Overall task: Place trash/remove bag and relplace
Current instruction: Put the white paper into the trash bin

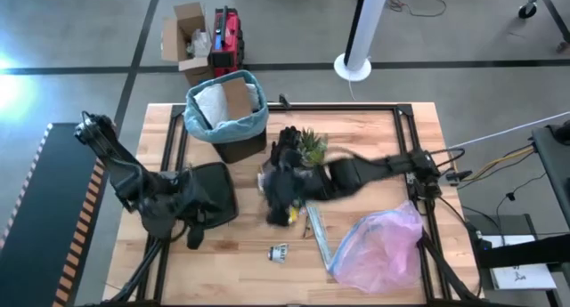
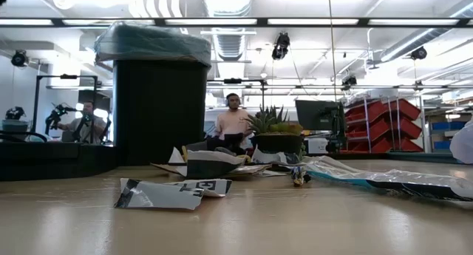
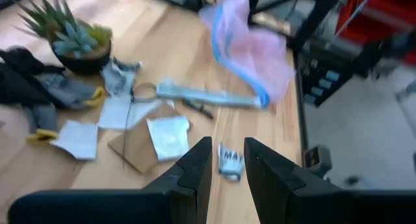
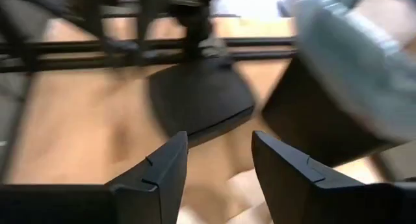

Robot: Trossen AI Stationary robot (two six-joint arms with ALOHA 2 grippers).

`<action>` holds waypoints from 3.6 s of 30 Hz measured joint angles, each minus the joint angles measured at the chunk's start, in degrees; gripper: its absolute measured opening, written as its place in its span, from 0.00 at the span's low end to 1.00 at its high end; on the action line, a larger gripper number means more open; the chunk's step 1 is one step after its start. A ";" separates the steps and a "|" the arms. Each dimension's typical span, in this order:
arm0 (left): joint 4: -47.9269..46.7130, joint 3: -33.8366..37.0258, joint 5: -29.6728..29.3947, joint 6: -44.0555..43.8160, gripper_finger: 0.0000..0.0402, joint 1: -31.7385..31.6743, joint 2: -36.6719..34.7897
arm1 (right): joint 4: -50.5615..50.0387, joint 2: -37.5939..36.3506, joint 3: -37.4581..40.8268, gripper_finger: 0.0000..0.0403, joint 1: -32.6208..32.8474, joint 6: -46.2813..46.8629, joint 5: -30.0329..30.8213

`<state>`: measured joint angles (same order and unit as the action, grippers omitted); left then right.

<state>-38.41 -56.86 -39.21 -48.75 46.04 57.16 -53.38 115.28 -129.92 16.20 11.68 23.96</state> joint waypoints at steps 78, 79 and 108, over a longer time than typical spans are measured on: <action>3.30 -16.39 22.76 11.88 0.19 -26.72 47.68 | -3.85 -18.78 54.96 0.08 28.42 57.70 10.73; 2.94 -16.26 23.14 12.82 0.19 -27.53 47.70 | -3.22 -18.78 54.96 0.08 28.42 57.12 10.73; 14.99 -5.06 34.08 9.51 0.14 -31.01 47.66 | 0.69 -16.85 55.53 0.08 29.91 56.94 15.18</action>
<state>-23.42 -61.92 -5.14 -39.24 15.03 104.81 -52.69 98.43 -74.39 46.11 68.62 39.15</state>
